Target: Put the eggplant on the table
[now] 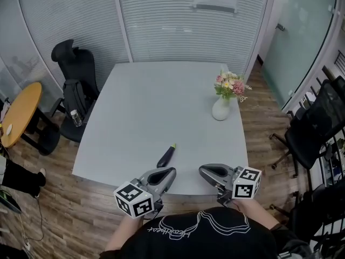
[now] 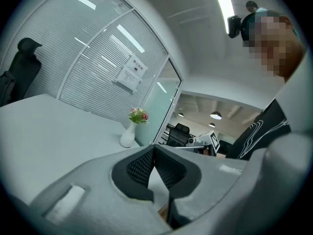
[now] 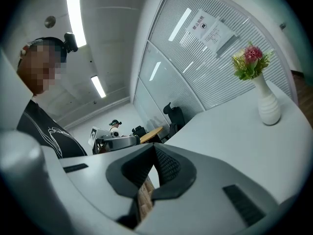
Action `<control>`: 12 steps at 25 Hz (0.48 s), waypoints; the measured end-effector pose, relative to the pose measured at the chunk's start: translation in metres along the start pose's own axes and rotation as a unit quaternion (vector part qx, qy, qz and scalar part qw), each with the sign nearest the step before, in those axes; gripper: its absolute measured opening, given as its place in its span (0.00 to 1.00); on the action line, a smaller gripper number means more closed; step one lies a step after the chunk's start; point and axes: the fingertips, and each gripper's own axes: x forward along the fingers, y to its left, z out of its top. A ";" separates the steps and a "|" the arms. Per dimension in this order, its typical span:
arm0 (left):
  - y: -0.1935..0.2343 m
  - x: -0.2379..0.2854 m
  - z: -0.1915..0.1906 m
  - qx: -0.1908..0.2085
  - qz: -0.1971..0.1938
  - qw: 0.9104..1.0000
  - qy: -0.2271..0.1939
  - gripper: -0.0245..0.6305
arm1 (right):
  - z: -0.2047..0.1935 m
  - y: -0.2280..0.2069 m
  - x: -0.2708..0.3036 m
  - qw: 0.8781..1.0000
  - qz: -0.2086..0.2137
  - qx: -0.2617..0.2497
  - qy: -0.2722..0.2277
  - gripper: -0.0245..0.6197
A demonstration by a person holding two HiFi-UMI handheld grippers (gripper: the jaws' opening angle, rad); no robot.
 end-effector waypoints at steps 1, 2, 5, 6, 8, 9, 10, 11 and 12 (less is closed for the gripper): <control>0.001 0.000 -0.001 -0.002 0.001 1.000 0.000 0.06 | -0.001 0.000 0.001 1.000 0.000 0.000 0.001 0.05; 0.002 0.000 -0.002 -0.004 0.002 1.000 0.001 0.06 | -0.003 -0.001 0.001 1.000 -0.002 0.001 0.004 0.05; 0.003 -0.001 -0.004 -0.014 0.004 1.000 0.001 0.06 | -0.007 -0.003 0.001 1.000 -0.003 0.006 0.010 0.05; 0.003 -0.001 -0.004 -0.017 0.004 1.000 0.000 0.06 | -0.007 -0.003 0.001 1.000 -0.002 0.007 0.010 0.05; 0.003 -0.002 -0.004 -0.018 0.004 1.000 -0.002 0.06 | -0.008 -0.002 0.000 1.000 -0.001 0.008 0.009 0.05; 0.003 -0.002 -0.004 -0.019 0.004 1.000 -0.002 0.06 | -0.008 -0.002 -0.001 1.000 -0.001 0.010 0.007 0.05; 0.002 -0.002 -0.004 -0.019 0.004 1.000 -0.002 0.06 | -0.008 -0.002 -0.002 1.000 -0.001 0.011 0.005 0.05; 0.002 -0.003 -0.005 -0.020 0.004 1.000 -0.003 0.06 | -0.008 -0.002 -0.003 1.000 -0.001 0.011 0.004 0.05; 0.002 -0.003 -0.005 -0.021 0.004 1.000 -0.003 0.06 | -0.008 -0.001 -0.004 1.000 -0.002 0.012 0.003 0.05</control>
